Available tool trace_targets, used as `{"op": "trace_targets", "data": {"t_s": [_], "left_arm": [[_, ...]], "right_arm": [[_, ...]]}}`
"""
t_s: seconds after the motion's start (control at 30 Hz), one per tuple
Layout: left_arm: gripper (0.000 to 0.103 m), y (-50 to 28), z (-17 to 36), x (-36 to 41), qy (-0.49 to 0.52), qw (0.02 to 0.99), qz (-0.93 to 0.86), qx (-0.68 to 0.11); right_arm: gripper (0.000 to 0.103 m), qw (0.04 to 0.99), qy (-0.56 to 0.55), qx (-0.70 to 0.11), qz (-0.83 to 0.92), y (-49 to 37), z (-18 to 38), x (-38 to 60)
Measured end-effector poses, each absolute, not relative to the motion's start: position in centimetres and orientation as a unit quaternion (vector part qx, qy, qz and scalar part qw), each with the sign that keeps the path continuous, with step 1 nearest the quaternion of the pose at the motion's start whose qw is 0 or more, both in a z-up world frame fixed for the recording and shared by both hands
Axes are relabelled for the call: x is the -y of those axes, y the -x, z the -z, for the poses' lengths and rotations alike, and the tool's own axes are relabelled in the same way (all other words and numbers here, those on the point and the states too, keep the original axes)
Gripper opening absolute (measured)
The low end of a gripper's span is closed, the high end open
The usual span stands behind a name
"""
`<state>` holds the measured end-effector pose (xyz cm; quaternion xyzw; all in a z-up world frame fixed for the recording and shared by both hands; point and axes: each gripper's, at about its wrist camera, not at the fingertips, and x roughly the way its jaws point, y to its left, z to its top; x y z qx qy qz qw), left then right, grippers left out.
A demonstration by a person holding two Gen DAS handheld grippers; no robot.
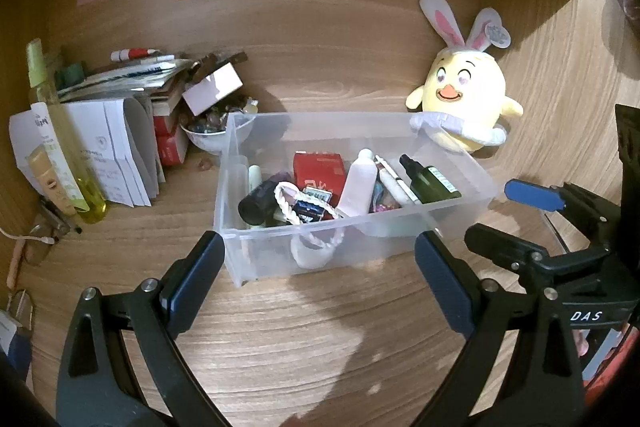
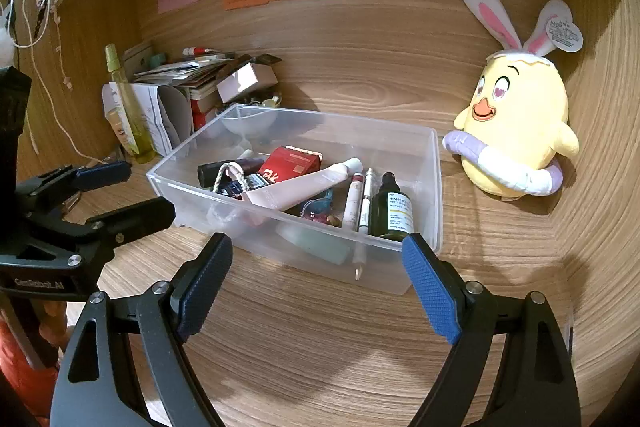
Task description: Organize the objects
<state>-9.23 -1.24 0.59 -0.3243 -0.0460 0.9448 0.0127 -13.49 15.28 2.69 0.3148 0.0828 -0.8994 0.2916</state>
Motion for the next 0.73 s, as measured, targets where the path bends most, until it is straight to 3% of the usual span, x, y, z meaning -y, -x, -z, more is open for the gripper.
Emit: {"op": "trace_targets", "data": {"t_s": [0.73], "left_arm": [[0.097,9.39,-0.14,1.94,0.336,0.009,-0.940,0.062]], "right_arm": [[0.085,0.285,-0.321,-0.078,0.900,14.23,-2.36,-15.68]]}}
